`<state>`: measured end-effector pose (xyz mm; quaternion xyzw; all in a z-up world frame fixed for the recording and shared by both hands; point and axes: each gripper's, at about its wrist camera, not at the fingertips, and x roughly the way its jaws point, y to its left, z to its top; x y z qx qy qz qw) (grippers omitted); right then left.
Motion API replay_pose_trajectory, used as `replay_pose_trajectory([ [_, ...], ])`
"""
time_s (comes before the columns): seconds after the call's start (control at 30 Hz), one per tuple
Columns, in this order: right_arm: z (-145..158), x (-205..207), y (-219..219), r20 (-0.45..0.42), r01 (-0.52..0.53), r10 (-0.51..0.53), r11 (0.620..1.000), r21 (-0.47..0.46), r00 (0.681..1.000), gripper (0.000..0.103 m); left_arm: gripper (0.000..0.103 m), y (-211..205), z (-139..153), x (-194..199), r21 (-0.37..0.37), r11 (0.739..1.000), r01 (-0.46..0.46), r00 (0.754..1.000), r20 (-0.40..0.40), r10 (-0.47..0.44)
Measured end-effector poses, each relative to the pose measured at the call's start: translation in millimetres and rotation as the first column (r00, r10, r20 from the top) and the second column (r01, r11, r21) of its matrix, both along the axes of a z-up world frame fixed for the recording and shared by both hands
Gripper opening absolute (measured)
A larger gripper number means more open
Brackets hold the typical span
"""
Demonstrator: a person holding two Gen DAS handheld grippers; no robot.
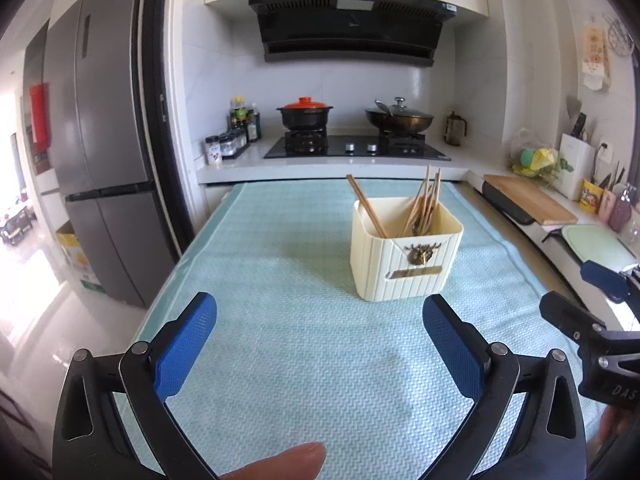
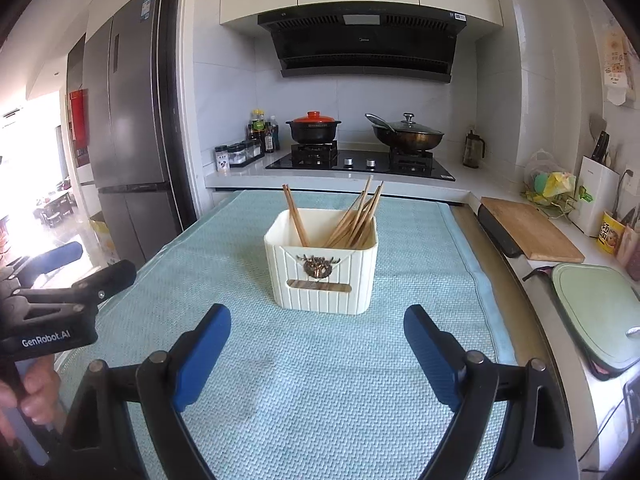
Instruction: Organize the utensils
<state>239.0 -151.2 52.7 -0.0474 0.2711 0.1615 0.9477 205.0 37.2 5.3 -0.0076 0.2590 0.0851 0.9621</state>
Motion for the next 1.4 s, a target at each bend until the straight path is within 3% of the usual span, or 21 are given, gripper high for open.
replay_pose_trajectory([
  [0.13,5,-19,2,0.035,0.014,-0.013,1.0,-0.023,0.999,0.09,0.103,-7,0,-12,0.041,0.999,-0.028,1.0,-0.007,0.029],
  [0.5,26,-41,5,0.063,0.021,-0.019,0.999,-0.032,0.998,0.09,0.103,-8,7,-24,-0.003,1.0,0.003,0.999,-0.035,-0.003],
  [1.4,33,-54,6,0.064,0.004,-0.002,1.0,-0.022,0.998,0.09,0.103,-10,16,-32,-0.012,1.0,0.01,0.999,-0.046,-0.011],
])
